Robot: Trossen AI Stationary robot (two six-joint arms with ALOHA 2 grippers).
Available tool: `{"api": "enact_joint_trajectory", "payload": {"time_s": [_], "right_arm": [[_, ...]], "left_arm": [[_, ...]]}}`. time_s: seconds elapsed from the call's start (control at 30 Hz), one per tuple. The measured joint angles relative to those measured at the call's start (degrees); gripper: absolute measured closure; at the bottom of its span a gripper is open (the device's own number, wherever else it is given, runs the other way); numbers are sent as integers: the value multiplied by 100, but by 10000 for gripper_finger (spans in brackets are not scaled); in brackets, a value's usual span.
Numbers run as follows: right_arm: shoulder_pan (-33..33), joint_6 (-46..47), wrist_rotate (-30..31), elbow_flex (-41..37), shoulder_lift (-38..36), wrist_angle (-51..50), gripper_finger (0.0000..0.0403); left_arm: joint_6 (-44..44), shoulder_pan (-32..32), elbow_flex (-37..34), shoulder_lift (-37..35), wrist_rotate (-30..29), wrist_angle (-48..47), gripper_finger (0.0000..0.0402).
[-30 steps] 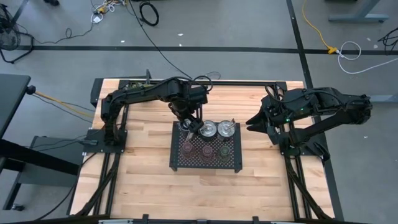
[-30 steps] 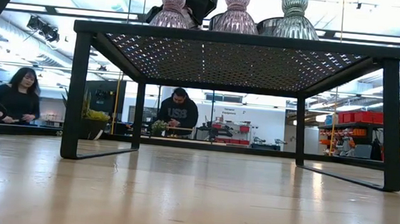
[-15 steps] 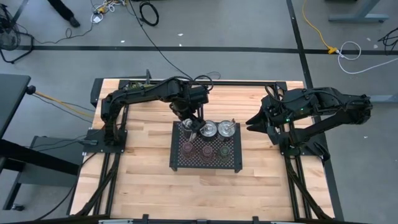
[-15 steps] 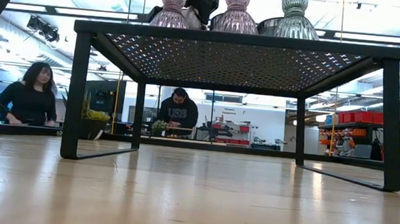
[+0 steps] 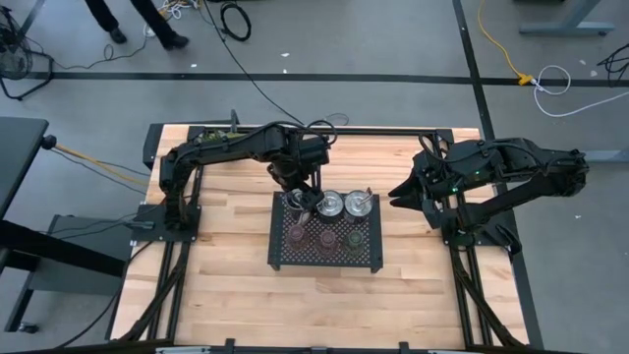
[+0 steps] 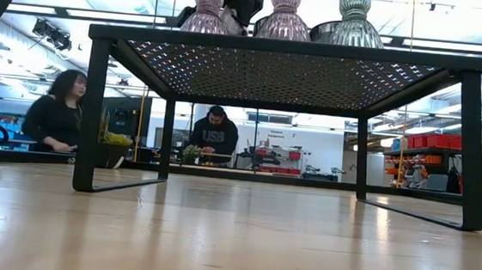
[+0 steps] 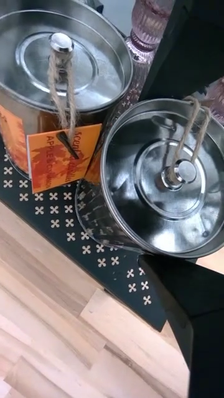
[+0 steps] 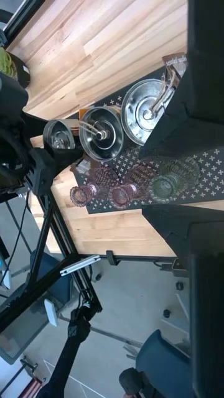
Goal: Pick & Place candle stick holders
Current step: Put the silver scented candle on the shelf aligned with the silver scented candles
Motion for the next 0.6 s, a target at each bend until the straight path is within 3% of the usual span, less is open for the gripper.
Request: {"api": "enact_joint_trajectory", "payload": {"time_s": [0.6], "right_arm": [[0, -83, 0, 0, 0, 0, 279]], "left_arm": [[74, -5, 0, 0, -125, 7, 2]]}}
